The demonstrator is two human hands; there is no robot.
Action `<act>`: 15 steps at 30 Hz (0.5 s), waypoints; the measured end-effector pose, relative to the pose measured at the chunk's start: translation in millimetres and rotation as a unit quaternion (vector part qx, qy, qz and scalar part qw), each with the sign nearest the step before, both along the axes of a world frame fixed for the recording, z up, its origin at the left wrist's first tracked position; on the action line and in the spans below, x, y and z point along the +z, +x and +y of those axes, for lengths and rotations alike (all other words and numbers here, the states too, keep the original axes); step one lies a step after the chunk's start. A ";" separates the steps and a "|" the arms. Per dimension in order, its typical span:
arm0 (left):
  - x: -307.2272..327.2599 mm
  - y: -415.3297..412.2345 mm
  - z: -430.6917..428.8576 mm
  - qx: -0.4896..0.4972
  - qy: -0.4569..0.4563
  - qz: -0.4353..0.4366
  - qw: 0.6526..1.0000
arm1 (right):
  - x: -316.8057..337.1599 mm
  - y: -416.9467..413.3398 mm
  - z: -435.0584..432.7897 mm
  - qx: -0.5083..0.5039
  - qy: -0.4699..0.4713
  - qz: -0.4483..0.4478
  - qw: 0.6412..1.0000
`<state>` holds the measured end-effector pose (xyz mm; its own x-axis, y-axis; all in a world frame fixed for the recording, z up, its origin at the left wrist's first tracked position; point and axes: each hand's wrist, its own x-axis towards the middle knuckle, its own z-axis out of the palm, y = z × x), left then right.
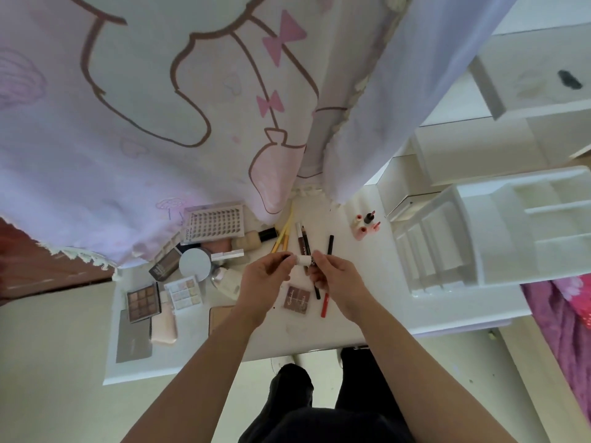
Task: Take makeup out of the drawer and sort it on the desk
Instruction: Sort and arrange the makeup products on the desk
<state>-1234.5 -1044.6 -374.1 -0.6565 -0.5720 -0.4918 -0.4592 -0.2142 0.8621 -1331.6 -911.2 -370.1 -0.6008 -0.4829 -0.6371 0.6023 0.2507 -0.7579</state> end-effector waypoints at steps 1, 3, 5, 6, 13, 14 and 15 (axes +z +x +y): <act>5.4 -0.3 1.1 0.020 0.010 0.007 1.000 | 6.7 1.7 1.0 -0.002 -0.018 0.019 1.000; 14.8 0.1 1.6 0.067 0.039 0.026 0.997 | 19.7 6.0 1.9 0.008 -0.053 0.061 0.997; 24.2 2.4 -0.3 0.084 0.063 0.048 0.993 | 34.3 8.6 0.3 0.013 -0.071 0.071 0.995; 29.0 4.1 -0.6 0.074 0.066 0.059 0.993 | 41.7 9.3 -0.8 0.013 -0.073 0.057 0.996; 56.3 8.8 -3.5 0.028 0.067 0.105 0.992 | 71.9 6.9 -1.9 0.065 -0.005 0.033 0.997; 57.1 9.6 -5.0 0.035 0.084 0.107 0.990 | 71.2 6.1 -0.1 0.061 -0.023 0.033 0.997; 57.6 10.8 -6.3 0.041 0.099 0.110 0.988 | 72.5 5.8 1.6 0.057 -0.038 0.028 0.997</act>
<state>-1223.7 -1051.0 -316.5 -0.7151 -0.5349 -0.4501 -0.2396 -0.4173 0.8766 -1325.8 -909.6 -297.6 -0.5726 -0.5957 -0.5633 0.5296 0.2556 -0.8088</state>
